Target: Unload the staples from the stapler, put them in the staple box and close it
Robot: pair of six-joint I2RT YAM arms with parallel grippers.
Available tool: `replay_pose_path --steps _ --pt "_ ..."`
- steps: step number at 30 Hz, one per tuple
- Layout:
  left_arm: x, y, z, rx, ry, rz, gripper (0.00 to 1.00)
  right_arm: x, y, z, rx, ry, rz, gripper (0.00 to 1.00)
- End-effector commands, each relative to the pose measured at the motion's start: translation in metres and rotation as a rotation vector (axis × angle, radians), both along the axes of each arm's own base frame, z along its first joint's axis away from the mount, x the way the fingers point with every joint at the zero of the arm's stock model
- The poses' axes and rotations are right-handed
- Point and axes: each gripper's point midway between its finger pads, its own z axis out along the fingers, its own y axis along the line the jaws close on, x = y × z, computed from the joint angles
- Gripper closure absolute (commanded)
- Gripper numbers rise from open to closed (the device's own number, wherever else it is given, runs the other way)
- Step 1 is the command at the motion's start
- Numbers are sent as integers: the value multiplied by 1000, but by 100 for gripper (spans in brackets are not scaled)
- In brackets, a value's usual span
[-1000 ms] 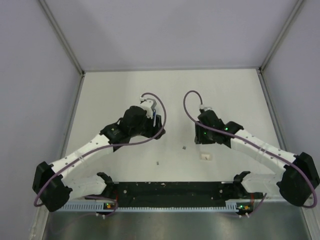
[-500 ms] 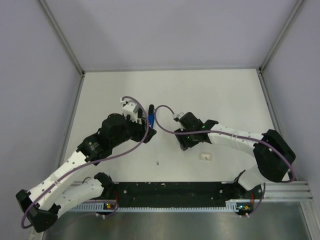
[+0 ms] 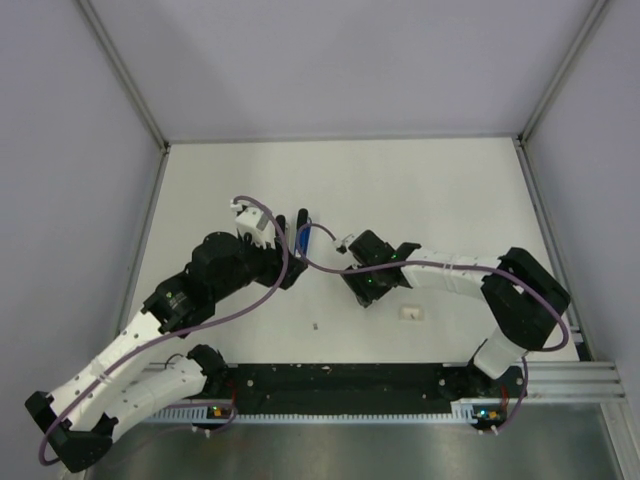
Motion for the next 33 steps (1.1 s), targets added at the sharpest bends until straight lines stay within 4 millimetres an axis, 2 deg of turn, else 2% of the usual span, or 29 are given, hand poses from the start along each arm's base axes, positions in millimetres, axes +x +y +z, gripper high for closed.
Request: replay_pose_path --steps 1,9,14,24,33 --pt "2 -2 3 -12 -17 -1 28 9 18 6 20 -46 40 46" --pt "2 -3 3 -11 -14 -3 28 9 17 -2 -3 -38 22 57" --pt "3 -5 3 -12 -13 -7 28 9 8 -3 -42 -45 -13 64" --pt "3 -9 6 -18 -12 -23 28 2 3 -3 -79 -36 -30 65" --pt "5 -10 6 -17 -12 -20 28 2 2 -3 -84 -33 -36 79"
